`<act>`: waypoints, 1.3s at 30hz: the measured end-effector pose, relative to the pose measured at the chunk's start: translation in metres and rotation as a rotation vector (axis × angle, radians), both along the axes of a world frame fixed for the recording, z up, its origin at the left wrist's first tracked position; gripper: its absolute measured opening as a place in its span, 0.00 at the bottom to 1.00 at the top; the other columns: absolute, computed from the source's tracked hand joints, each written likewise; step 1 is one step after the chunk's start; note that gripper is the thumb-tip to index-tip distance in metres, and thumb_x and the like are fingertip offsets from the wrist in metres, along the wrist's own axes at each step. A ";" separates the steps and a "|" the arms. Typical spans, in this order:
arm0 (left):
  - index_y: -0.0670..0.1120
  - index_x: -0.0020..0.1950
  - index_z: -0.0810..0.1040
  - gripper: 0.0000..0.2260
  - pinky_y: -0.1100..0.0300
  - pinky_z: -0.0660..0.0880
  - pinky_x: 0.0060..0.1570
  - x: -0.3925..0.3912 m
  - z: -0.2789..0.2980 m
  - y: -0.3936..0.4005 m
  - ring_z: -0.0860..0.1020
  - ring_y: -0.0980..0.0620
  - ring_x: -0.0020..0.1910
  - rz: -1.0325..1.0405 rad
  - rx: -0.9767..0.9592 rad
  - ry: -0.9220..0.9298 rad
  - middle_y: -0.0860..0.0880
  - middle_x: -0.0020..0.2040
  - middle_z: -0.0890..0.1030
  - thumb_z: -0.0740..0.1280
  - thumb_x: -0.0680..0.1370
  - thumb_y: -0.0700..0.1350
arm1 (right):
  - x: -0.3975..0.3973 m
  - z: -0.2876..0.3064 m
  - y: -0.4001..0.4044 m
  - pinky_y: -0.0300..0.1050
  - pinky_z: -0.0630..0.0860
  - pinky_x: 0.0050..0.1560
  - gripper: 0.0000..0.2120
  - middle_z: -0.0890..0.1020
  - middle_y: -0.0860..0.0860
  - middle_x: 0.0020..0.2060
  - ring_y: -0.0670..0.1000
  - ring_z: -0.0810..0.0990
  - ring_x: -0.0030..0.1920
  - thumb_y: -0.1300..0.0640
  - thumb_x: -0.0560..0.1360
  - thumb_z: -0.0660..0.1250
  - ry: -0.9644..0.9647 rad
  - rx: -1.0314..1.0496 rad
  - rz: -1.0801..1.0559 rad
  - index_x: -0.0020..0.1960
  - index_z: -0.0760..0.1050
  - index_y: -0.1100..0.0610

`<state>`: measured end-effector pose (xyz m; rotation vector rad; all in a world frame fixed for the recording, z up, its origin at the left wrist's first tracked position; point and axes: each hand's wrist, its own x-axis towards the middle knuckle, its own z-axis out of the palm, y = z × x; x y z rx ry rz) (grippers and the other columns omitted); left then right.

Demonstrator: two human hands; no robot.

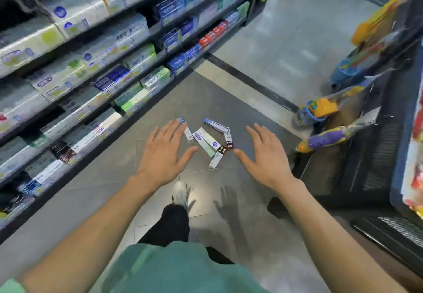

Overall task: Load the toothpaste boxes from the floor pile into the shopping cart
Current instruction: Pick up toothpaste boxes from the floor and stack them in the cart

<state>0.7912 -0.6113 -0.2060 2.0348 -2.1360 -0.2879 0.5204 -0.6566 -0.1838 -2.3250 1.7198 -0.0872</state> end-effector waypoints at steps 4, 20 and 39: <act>0.45 0.80 0.63 0.36 0.45 0.57 0.77 0.021 -0.014 -0.070 0.63 0.45 0.78 -0.001 0.013 0.051 0.44 0.79 0.65 0.48 0.80 0.67 | 0.023 -0.009 -0.058 0.55 0.56 0.78 0.39 0.65 0.58 0.78 0.60 0.62 0.78 0.32 0.77 0.52 0.011 0.024 -0.026 0.78 0.64 0.57; 0.39 0.75 0.70 0.33 0.43 0.69 0.68 0.069 -0.358 -0.254 0.74 0.39 0.69 -0.031 0.154 0.003 0.39 0.72 0.74 0.55 0.80 0.62 | 0.067 -0.353 -0.241 0.58 0.69 0.69 0.39 0.72 0.59 0.73 0.63 0.71 0.70 0.32 0.74 0.52 0.029 0.164 0.062 0.73 0.68 0.59; 0.42 0.81 0.57 0.39 0.43 0.63 0.74 0.101 -0.805 -0.332 0.64 0.41 0.77 0.099 0.108 0.022 0.41 0.80 0.63 0.52 0.78 0.67 | 0.115 -0.828 -0.317 0.56 0.70 0.60 0.32 0.76 0.59 0.60 0.64 0.75 0.59 0.37 0.77 0.64 0.162 0.109 0.039 0.71 0.68 0.59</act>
